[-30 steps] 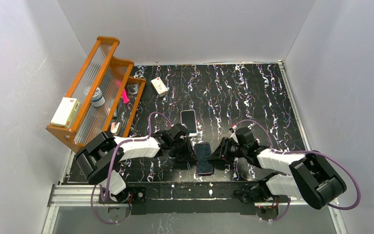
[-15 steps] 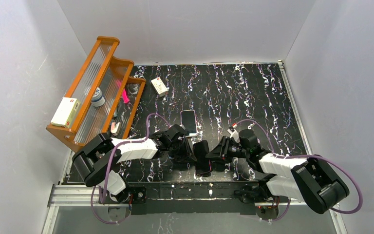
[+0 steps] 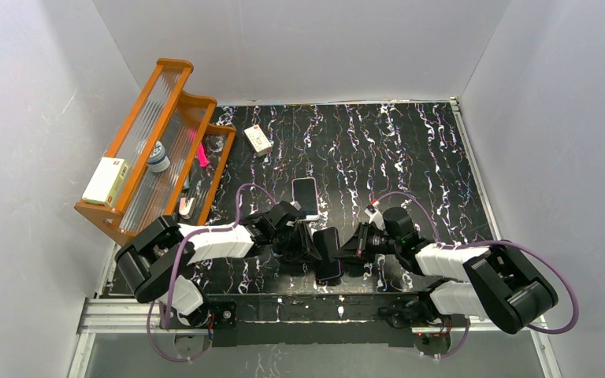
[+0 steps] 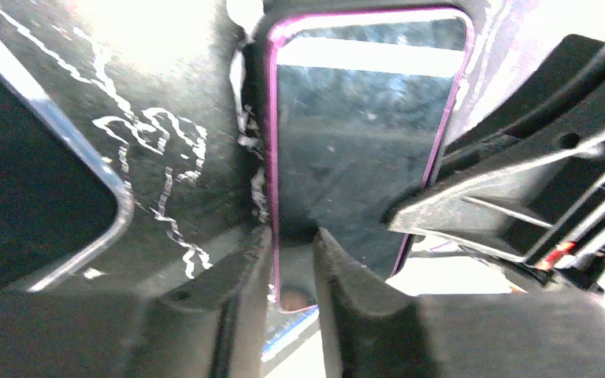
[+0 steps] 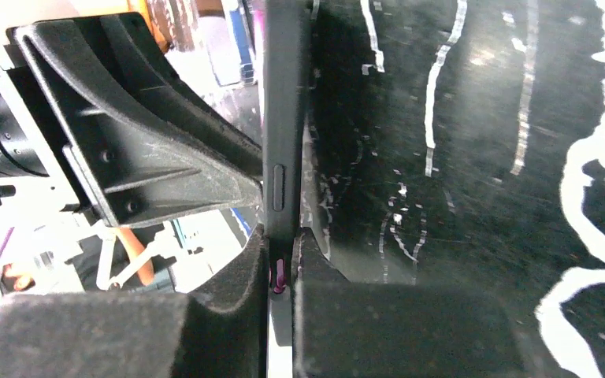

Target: Put the phone into the phone case

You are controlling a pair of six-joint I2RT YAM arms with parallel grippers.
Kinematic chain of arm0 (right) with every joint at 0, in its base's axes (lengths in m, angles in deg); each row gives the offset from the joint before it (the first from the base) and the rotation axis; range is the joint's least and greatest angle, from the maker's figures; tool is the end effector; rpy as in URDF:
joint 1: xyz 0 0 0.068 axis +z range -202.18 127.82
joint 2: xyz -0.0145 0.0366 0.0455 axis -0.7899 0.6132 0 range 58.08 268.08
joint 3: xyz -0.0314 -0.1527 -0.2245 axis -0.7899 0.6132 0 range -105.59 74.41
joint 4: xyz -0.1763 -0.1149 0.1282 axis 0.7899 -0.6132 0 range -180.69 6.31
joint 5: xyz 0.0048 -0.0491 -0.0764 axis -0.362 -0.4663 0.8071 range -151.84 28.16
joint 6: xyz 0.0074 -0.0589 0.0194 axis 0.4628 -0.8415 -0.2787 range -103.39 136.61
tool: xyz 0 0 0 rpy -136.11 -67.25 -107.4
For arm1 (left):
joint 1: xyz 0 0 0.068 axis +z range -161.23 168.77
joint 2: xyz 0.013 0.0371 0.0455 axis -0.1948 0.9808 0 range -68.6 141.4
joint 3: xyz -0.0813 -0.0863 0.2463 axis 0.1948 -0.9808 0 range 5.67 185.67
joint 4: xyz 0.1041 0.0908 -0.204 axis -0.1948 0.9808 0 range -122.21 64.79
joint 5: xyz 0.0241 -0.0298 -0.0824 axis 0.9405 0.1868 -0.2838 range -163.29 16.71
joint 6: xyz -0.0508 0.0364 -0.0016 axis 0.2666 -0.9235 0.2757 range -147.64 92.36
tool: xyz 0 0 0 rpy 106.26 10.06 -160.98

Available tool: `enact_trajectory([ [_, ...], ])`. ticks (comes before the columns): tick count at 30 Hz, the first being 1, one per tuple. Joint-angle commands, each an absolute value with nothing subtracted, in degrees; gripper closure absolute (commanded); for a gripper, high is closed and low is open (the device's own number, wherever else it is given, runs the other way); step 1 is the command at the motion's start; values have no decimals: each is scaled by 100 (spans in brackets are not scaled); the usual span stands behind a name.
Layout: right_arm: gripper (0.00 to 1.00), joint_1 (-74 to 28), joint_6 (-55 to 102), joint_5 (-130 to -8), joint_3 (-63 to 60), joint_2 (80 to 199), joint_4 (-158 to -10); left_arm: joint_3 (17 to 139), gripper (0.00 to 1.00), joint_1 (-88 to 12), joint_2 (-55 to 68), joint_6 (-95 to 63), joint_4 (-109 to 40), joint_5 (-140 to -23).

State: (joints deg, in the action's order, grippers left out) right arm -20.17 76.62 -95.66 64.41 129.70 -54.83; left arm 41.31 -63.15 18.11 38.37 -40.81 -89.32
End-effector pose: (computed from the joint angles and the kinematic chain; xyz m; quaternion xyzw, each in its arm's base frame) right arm 0.1503 0.1251 0.1303 0.0680 0.8486 0.5071 0.1346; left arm 0.1645 -0.2313 0.1564 -0.0554 0.9063 -0.4077 0.0964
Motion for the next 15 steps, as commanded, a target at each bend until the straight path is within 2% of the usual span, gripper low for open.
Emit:
enact_trajectory([
  [1, 99, -1961, 7386, -9775, 5790, 12895, -5600, 4642, 67, -6263, 1287, 3233, -3653, -9110],
  [4, 99, -1974, 7361, -9828, 5600, 12666, -5667, 5015, 45, -6004, 785, 2777, -2901, -8912],
  [6, 99, -1975, 7361, -9844, 5501, 12451, -5699, 5217, 34, -5739, 505, 2530, -2483, -8906],
  [10, 99, -1975, 7530, -9980, 5404, 12068, -5557, 5431, 22, -5138, -40, 2358, -2149, -9238],
  [15, 99, -1984, 8100, -10211, 5532, 11638, -4643, 6032, 9, -4978, -486, 2165, -1682, -9287],
])
